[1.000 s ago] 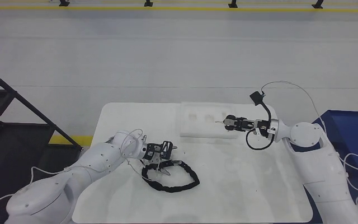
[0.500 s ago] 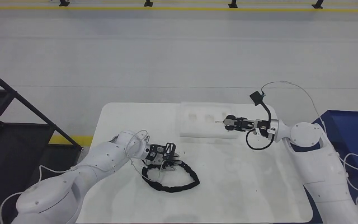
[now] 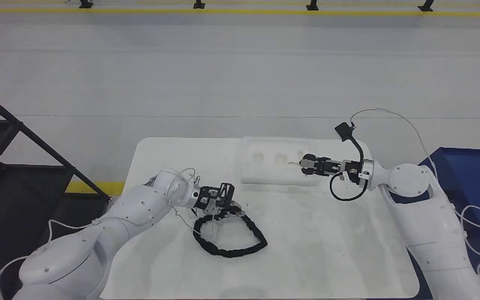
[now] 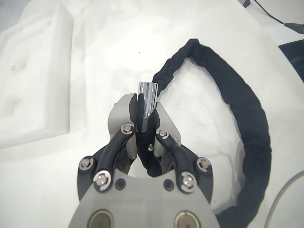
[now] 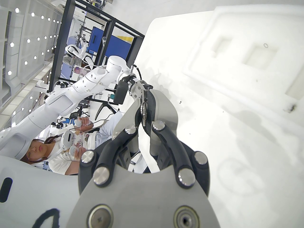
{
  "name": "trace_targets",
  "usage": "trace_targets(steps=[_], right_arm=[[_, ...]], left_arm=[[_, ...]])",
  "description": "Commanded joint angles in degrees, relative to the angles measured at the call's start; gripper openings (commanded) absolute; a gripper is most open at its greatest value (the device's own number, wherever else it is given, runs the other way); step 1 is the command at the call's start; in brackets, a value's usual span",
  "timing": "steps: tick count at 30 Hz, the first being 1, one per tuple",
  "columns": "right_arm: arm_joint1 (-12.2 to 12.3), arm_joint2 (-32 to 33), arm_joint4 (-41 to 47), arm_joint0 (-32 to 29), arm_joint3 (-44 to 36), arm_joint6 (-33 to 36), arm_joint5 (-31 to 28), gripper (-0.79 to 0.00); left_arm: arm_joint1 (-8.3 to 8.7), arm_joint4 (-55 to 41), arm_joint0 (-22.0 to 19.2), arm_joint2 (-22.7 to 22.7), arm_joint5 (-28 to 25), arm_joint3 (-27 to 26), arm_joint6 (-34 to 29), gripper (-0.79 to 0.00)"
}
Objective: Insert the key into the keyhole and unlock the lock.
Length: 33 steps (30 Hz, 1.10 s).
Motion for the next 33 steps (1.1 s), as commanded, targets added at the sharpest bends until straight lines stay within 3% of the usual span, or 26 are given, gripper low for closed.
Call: trace_targets(steps=[1,6,12,19,26,33], right_arm=[[0.00,0.00,0.00,0.00,0.00,0.00,0.00,-0.785],[0.00,0.00,0.00,0.00,0.00,0.00,0.00,-0.785],[0.21,0.20,-1.55,-0.65,-2.11,-0.66,1.66,-0.785],[1.56,3.05,-5.13,-2.19,-14.16,4.11,10.19,-0.785],[2.76,6.82,-5.73,-4.80,-26.56,8.16,16.88,-0.785],[3.55,8.93,-6.20,-6.59,-33.61,9.71,19.77,-0.785]], left_arm=[[0.46,-0.16,-0.43,-0.64,-0.74,-0.99,0.83,-0.785],[1.81,-1.50,-2.05,-3.02,-3.41,-4.50,1.49,-0.785],[3.22,-4.71,-3.21,-6.68,-5.85,-10.38,-2.64,-0.785],[4.21,-8.95,-2.99,-10.57,-7.45,-17.63,-8.52,-0.785],[3.88,-14.37,-3.36,-13.63,-7.68,-20.78,-10.53,-0.785],[2.41,-15.84,-4.00,-14.38,-6.54,-21.21,-10.25,-0.785]])
